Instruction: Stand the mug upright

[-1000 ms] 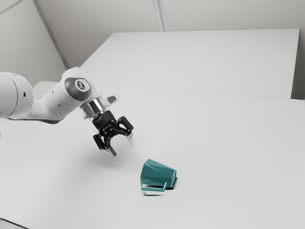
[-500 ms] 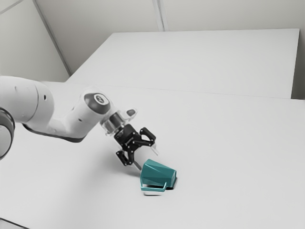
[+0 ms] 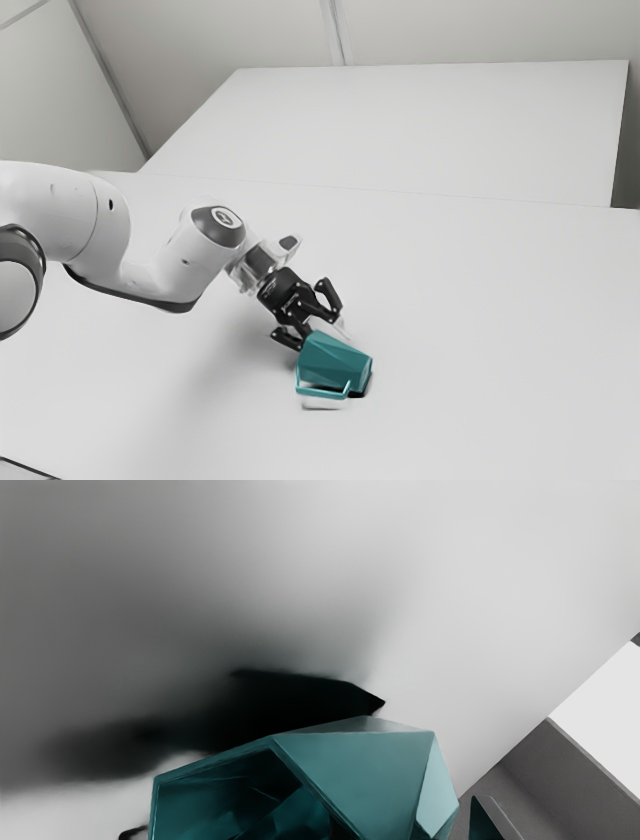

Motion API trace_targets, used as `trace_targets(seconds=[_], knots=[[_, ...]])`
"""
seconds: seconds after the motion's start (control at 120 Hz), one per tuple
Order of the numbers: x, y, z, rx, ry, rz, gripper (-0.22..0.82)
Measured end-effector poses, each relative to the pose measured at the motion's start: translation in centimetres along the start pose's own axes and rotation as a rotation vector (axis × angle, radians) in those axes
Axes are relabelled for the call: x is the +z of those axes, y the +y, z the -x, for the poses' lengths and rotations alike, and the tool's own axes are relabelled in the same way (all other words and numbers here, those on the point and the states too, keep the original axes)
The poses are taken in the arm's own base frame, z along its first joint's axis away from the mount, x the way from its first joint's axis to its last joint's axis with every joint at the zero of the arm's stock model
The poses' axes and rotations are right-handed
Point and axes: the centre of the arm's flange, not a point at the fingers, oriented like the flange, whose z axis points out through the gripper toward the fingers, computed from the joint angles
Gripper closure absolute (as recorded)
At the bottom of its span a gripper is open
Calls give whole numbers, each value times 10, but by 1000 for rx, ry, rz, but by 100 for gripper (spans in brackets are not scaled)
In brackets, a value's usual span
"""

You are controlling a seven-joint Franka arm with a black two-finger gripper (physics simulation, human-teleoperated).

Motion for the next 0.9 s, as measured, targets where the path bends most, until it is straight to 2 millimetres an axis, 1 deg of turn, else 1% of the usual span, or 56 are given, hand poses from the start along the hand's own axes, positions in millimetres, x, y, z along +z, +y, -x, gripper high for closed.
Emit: trace_targets(seconds=[0.05, 0.108, 0.2, 0.308, 0.408, 0.467, 0.542, 0.6, 0.65, 0.792, 0.9], knots=[[-1, 2, 0, 3, 7, 0, 58], [-2, 7, 0, 11, 15, -1, 64], [0, 23, 4, 39, 19, -3, 70], [4, 33, 9, 53, 17, -7, 74], [2, 38, 10, 58, 25, -17, 76], [0, 45, 14, 79, 33, -41, 76], [-8, 58, 26, 132, 67, -102, 77], [-18, 70, 41, 195, 108, -182, 77], [-26, 77, 50, 238, 142, -251, 78], [-48, 89, 66, 338, 251, -442, 78], [-61, 99, 75, 402, 330, -573, 78]])
